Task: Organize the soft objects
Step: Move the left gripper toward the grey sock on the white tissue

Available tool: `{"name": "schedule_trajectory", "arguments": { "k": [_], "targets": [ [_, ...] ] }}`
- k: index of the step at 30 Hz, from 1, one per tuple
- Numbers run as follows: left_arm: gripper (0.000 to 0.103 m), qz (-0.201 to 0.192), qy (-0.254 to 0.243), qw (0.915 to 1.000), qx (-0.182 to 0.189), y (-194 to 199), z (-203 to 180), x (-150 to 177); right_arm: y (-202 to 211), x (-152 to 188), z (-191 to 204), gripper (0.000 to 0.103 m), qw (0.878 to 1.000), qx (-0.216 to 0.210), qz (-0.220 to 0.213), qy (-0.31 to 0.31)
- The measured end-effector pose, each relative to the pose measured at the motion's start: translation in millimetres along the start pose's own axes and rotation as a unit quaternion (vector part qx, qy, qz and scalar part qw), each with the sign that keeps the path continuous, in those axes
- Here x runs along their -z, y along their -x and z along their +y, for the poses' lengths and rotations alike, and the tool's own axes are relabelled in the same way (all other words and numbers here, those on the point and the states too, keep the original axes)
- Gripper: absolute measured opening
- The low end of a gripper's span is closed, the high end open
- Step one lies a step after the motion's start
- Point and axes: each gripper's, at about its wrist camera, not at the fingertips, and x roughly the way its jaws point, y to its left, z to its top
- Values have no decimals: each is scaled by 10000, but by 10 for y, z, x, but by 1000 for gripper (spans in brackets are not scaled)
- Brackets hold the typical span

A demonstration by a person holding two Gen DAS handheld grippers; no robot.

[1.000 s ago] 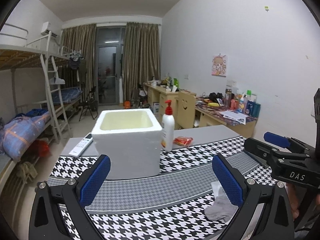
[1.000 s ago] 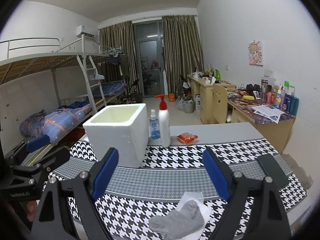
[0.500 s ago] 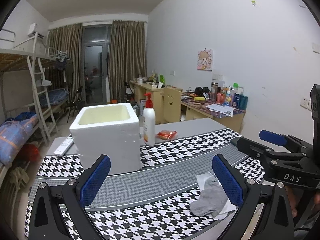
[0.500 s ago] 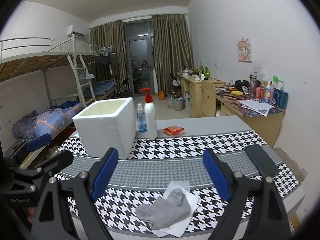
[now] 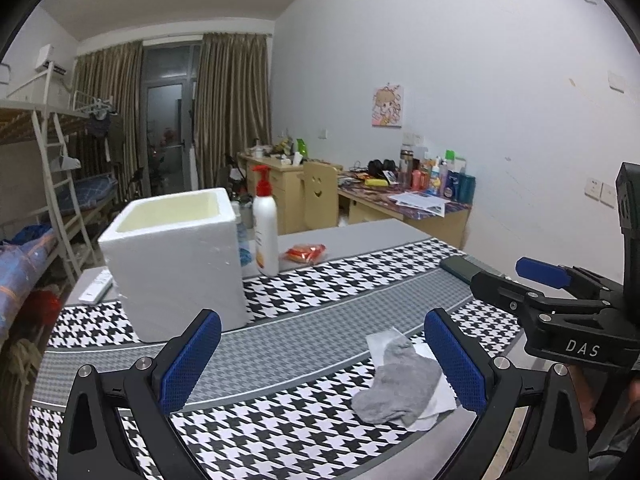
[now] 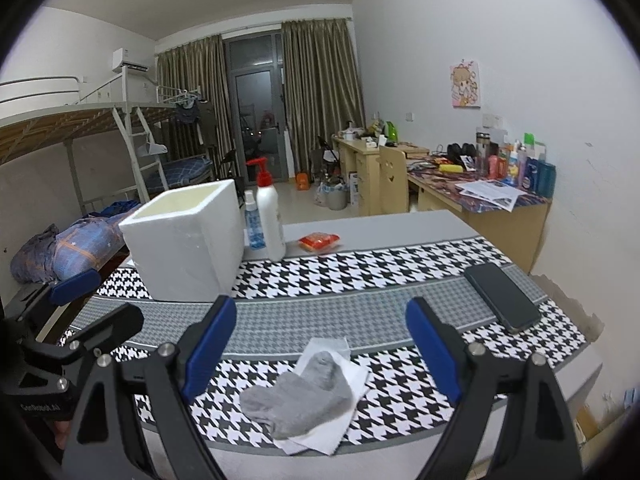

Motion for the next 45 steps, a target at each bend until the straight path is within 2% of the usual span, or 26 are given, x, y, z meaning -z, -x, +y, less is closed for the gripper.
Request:
{"name": "schedule_trajectory", "arguments": {
  "k": [16,27,37,41,45],
  "targets": [
    [102,281,-213,9988,328,-262,-216,160,-59,247,-303,90,9988,291,219,-316],
    [102,611,-331,9959,585,-481,-395,263,-117,407,-457,90,9973,514,394,-357],
    [102,1029,-464,9909,738,-732,-526,399,-202,485,-621,90,9960,531,522,-484],
    [96,1163,-554,9884,800,-821,-586,460,-253,524,-625,90,9956,492,626,-492],
    [86,1337,-617,9856,837,-898,-621,518,-311,564,-637,90,9952,475,696,-496]
  ]
}}
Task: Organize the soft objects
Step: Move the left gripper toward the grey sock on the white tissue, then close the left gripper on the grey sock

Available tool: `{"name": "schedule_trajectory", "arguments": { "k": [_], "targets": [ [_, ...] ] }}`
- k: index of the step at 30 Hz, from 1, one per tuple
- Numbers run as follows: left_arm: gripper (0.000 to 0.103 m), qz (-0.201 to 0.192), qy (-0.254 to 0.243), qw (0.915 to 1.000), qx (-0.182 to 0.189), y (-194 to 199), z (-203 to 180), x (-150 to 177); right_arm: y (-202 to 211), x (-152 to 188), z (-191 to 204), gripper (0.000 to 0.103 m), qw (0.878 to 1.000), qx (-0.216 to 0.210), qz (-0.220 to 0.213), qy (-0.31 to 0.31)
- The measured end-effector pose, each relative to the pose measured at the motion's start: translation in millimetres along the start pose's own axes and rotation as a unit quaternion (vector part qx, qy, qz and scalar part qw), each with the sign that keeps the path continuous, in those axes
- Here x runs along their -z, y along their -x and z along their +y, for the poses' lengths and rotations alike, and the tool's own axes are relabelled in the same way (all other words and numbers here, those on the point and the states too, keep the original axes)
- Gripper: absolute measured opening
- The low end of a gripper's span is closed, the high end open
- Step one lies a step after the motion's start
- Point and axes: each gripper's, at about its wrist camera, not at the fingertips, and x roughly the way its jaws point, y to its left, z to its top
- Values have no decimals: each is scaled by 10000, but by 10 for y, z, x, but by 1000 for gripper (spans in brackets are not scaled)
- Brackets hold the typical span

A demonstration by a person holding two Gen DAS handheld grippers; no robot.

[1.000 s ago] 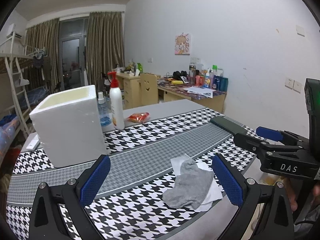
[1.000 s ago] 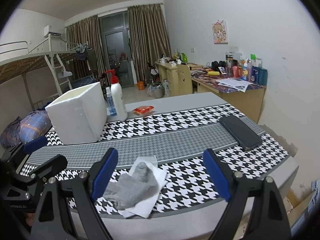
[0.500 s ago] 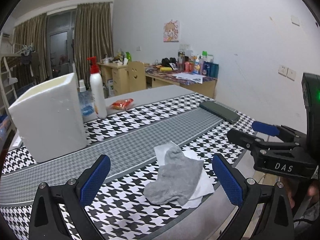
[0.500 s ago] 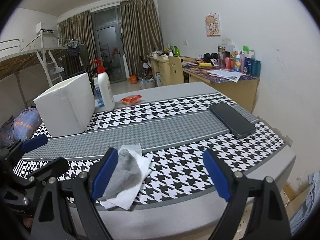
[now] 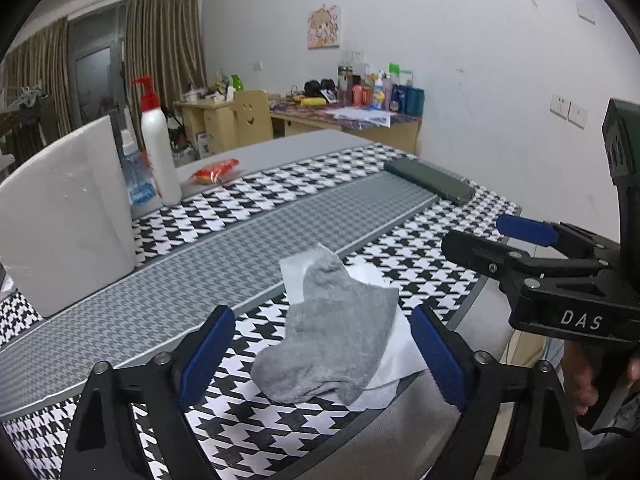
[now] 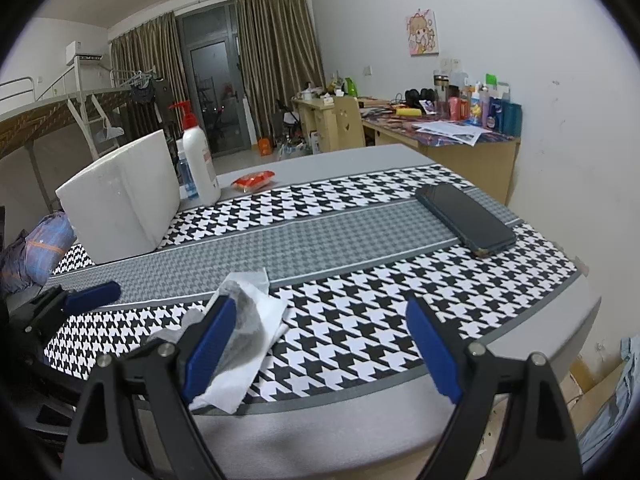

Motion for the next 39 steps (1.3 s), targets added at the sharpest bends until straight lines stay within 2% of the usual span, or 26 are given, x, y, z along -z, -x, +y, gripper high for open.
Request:
{"name": "schedule_trajectory", "arguments": {
  "k": [8,10,17,25,30,33,39],
  "targets": [
    [73,315,-49,9995,51,-168,-27,58,-101,52,-35,90,9999,-45,145,-48],
    [65,389,-49,9992,102,-201,-33,63,-129,64,-50,90,9998,-47,181,-67],
    [50,589,-147,9980,157,-319,-89,88,-178,100,-95,90,9995,-57,256,-154],
    [14,795,-126,9965,237,-384,-85,116,-214,137,-125,90,9992,-74,324,-216],
    [6,739,-46,9964,403,-308,-61,99,-205,140,-141,90,9991,-72,324,-253],
    [5,625,87,9964,560,-224,-13,57,-204,138,-140,90,9990,-81,353,-276],
    [5,358,233,9979,486,-69,89,-19,-172,91,-97,90,9991,-142,291,-262]
  ]
}}
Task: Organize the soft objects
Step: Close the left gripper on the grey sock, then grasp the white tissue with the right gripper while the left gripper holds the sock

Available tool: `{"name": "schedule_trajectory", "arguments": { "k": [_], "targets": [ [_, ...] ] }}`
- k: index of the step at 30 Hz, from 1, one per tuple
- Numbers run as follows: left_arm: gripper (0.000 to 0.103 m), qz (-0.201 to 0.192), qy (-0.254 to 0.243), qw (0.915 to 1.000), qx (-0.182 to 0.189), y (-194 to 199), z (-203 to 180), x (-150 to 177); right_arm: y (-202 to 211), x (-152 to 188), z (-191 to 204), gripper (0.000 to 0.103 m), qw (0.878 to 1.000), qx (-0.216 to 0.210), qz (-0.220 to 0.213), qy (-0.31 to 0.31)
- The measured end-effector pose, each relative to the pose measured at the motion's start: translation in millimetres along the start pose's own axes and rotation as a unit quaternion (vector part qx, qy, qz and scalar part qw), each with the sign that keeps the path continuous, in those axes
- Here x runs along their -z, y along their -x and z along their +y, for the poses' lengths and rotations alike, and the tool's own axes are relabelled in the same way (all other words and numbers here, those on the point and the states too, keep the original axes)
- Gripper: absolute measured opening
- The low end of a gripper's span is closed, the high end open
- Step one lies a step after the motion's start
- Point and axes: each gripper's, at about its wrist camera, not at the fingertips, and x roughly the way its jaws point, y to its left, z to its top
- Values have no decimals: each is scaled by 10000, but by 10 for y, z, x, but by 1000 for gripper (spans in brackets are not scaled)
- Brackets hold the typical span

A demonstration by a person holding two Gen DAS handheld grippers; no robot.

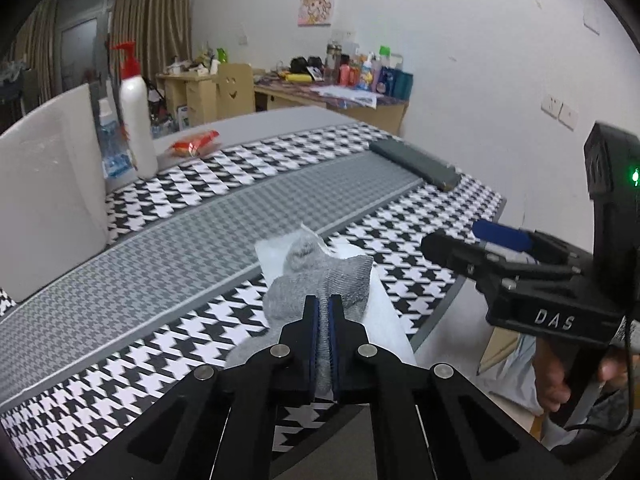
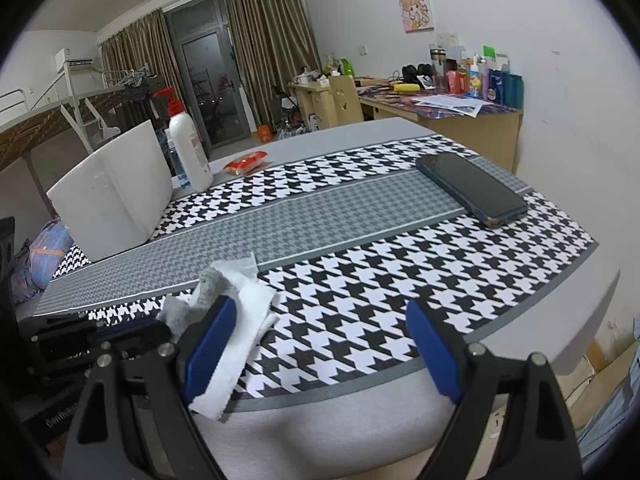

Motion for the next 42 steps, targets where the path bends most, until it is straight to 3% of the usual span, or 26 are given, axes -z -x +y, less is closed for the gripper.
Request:
{"name": "schedule_trajectory", "arguments": {
  "k": [11,24,42],
  "targets": [
    [5,-376,285,9988,-136,209,205,-70,6,-19,189,90,9997,-177,11,195],
    [5,-489,571,9967,-313,275,433,-27,-140,75,560,90,9962,-582,378,533],
    [5,-452,705,9959,-334,317,588,86,-476,244,895,90,9906,-394,950,907]
  ]
}}
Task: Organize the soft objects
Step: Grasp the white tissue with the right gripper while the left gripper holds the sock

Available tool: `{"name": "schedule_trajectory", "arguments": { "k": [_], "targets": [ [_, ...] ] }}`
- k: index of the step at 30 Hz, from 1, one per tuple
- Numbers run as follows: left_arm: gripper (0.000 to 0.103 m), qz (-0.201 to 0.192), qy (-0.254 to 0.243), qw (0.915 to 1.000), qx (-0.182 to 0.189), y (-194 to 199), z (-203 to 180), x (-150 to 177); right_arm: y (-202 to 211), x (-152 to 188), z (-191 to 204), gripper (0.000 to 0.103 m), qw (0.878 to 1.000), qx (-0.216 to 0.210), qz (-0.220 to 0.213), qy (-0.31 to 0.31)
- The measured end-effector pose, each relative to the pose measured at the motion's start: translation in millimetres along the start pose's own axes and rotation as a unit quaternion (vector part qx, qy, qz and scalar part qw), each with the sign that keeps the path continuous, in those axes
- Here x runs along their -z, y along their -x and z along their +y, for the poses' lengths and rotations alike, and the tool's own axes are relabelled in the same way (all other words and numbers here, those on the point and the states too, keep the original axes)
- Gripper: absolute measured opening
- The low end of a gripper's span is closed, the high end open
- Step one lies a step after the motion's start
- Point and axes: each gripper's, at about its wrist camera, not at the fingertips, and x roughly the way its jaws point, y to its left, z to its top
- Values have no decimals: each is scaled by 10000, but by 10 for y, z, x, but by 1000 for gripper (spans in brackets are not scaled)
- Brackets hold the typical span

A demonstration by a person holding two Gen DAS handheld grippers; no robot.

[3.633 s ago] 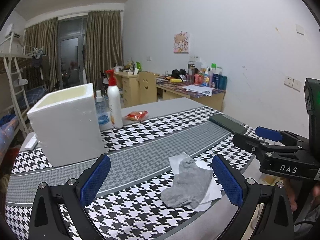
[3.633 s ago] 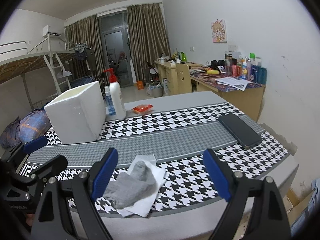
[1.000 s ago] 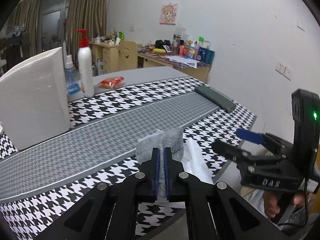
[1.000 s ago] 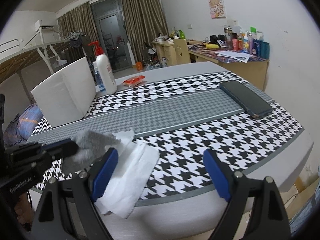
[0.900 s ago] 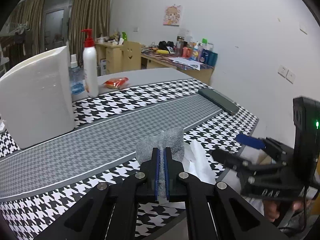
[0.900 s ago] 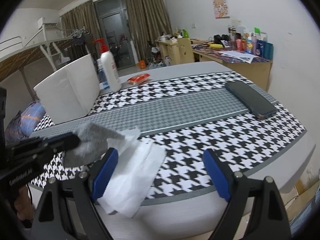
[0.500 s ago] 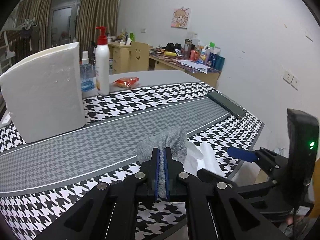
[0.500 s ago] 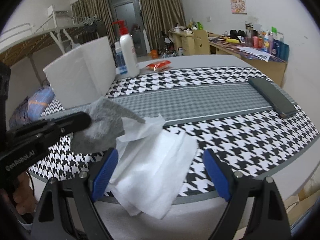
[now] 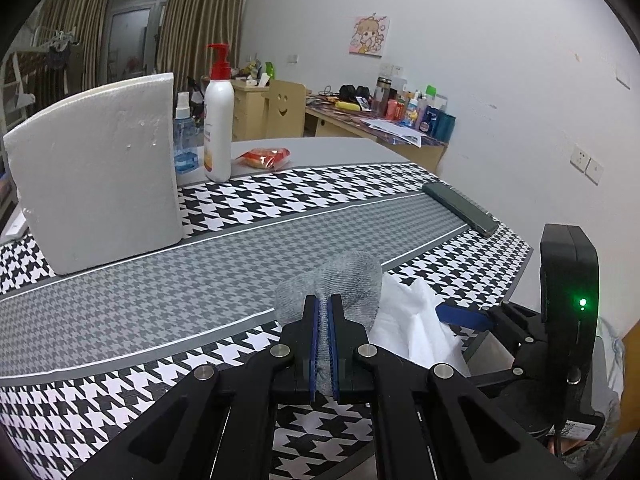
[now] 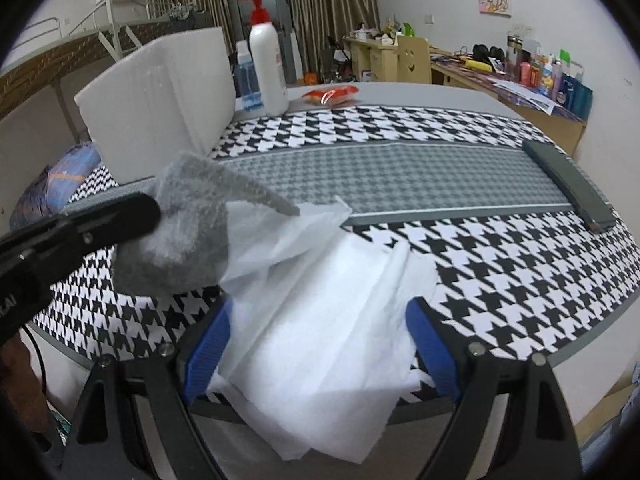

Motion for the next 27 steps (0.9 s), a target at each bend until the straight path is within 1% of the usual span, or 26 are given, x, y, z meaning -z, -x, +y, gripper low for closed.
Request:
{"name": "schedule_trajectory", "arguments": {
  "k": [5,6,8,9,11,12,14,17,21,23,27],
  "targets": [
    [5,8,15,10000,-15,3,17,12,-20,-3,74,89,9996,197,19,178],
    [5,4,16,10000,-21,11,23,13,-34,-9,87,88,9995,236,24,207],
    [5,1,32,10000,-40,23,37,14,-29,-1,111,79,9987,423,18,297],
    [5,-16,39,10000,-52,37,46,12,-19,-4,103,76,9988,395,8,299],
    [5,-37,46,10000,-68,55,54,11,12,-5,88,59,9987,419,5,297],
    [5,-44,48,10000,-71,62,55,9,21,-9,85,55,9987,421,14,301],
    [5,-58,64,9999,-85,73,62,8,40,-9,83,41,9985,414,27,350],
    [5,-89,75,9999,-113,107,69,6,58,8,89,31,9984,404,29,397],
    [5,-121,86,9998,-138,140,83,13,65,8,56,22,9985,432,28,322],
    [5,-127,99,9998,-147,148,85,13,69,4,21,14,9988,431,33,235],
    [5,-169,95,9997,-178,193,85,8,82,-8,-57,11,9991,412,12,90]
  ]
}}
